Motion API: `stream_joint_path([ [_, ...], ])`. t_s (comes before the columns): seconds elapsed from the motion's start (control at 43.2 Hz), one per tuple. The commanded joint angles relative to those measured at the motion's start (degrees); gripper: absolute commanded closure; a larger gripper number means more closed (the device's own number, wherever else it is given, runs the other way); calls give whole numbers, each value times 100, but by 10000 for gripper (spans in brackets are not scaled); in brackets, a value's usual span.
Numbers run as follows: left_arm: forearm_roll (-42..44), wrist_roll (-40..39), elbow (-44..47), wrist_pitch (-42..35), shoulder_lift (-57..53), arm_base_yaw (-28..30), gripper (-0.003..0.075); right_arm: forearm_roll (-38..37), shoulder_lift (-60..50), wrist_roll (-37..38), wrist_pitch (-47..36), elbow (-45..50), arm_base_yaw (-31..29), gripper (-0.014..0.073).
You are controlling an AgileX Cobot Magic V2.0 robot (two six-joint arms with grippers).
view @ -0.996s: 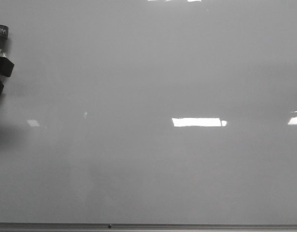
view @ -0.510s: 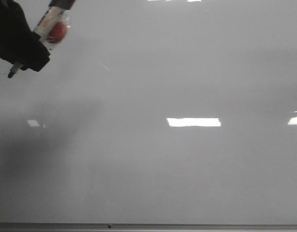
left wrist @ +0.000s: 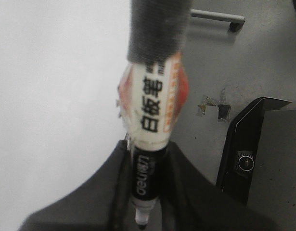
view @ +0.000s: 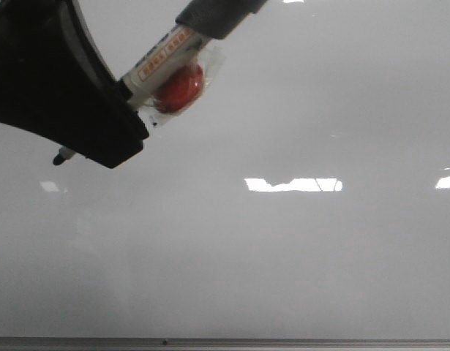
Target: Write number 9 on whiteboard
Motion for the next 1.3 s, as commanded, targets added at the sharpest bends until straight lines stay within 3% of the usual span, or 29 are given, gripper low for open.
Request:
stream_joint_path([
  [0.0,-58,1,-178,-296,-142,-119,738,371,438,-555,-180,-487,377,43],
  [0.301,-58,13,-178,-296,-142,-142,739,309,1815,-1306,-664,-1302,1569,43],
  [0.649,-58,13,-178,-338,-142,-142,739,289,2774,-1456,-867,-1540,1750,57],
  [0.788,-58,13,-178,-338,-142,-142,739,289,2878,-1456,-836,-1540,1750,170],
  [1.112,-58,13,-178,-338,-142,-142,731,419,2903,-1456,-613,-1540,1750,568],
  [1.204,-58,13,-178,-338,-142,-142,640,434,2903,-1456,-607,-1547,1750,656],
  [1.251,-58,13,-178,-338,-142,-142,559,438,2903,-1456,-607,-1551,1750,663],
  [1.274,-58,13,-178,-351,-142,-142,475,438,2903,-1456,-607,-1551,1750,658],
])
